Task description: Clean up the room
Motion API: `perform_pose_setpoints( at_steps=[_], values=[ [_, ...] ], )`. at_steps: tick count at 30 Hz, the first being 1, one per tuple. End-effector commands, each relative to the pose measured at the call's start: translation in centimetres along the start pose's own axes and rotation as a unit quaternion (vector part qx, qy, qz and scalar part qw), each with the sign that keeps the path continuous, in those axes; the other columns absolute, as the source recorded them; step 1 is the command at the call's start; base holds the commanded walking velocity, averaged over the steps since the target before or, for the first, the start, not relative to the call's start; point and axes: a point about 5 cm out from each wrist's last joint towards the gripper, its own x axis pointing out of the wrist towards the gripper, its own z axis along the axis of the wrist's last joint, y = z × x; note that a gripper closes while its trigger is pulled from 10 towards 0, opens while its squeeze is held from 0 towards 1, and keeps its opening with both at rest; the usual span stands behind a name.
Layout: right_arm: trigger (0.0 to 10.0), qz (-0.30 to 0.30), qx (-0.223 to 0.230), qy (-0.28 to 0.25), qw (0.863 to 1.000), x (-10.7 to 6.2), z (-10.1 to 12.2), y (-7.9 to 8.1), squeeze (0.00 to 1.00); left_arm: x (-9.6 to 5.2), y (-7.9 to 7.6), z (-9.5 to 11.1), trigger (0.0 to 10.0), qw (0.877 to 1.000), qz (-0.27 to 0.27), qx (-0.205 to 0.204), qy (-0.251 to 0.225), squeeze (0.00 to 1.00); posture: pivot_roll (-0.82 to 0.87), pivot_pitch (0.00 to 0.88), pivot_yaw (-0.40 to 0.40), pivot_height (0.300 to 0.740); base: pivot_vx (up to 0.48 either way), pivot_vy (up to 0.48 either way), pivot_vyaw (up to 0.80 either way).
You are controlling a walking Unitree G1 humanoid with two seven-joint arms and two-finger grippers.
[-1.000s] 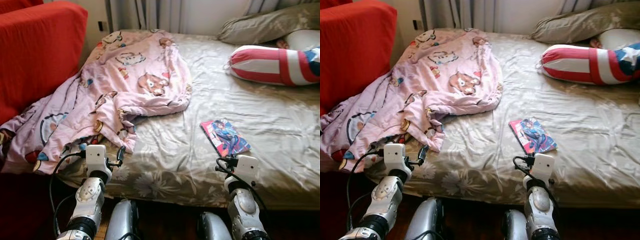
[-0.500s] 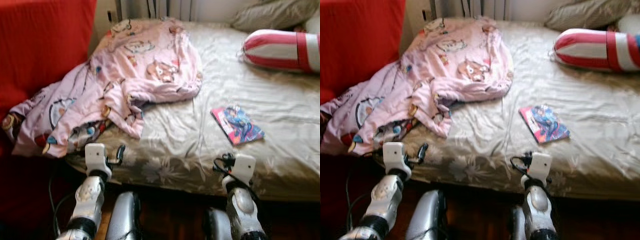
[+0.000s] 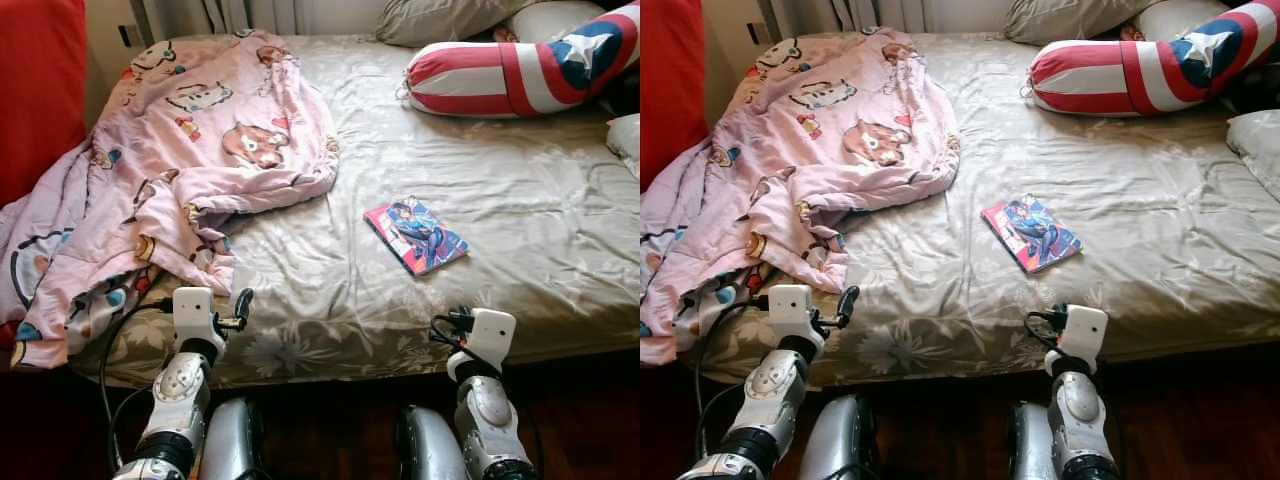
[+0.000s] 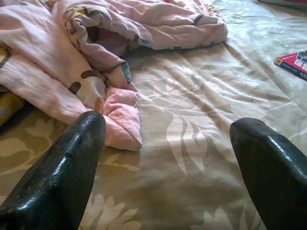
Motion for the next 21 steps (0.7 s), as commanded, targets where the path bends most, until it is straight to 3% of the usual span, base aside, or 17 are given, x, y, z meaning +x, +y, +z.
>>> perform_pose_setpoints(
  at_steps=[1, 4, 12, 16, 21],
  values=[
    [10.0, 0.015, -0.01, -0.015, 1.0, 0.2, 0.5, 0.5, 0.0, 0.0, 0.3, 0.1, 10.0, 1.0, 0.002, 0.002, -0.002, 0.0, 0.05, 0.099, -0.025, 0.567, 0.39, 0.0, 0.6],
    [10.0, 0.015, -0.01, -0.015, 1.0, 0.2, 0.5, 0.5, 0.0, 0.0, 0.3, 0.1, 10.0, 1.0, 0.002, 0.002, -0.002, 0.0, 0.05, 0.099, -0.025, 0.567, 0.39, 0.0, 0.6],
    [10.0, -0.026, 0.007, -0.017, 1.0, 0.2, 0.6, -0.6, 0.0, -0.1, 0.3, 0.2, 10.0, 1.0, 0.002, 0.001, -0.006, 0.0, 0.05, 0.104, -0.025, 0.567, 0.408, 0.0, 0.0],
    [10.0, -0.066, 0.03, -0.008, 0.997, 0.2, 0.4, -2.1, 0.0, -0.2, 0.5, 0.1, 10.0, 1.0, -0.001, 0.005, -0.005, 0.0, 0.05, 0.116, -0.016, 0.567, 0.0, 0.0, 0.0],
    [10.0, -0.071, 0.027, -0.009, 0.997, 0.2, 0.5, -2.4, 0.0, -0.4, 0.5, 0.0, 10.0, 1.0, -0.004, 0.008, -0.002, 0.0, 0.05, 0.12, -0.012, 0.567, 0.0, 0.0, 0.0]
  ],
)
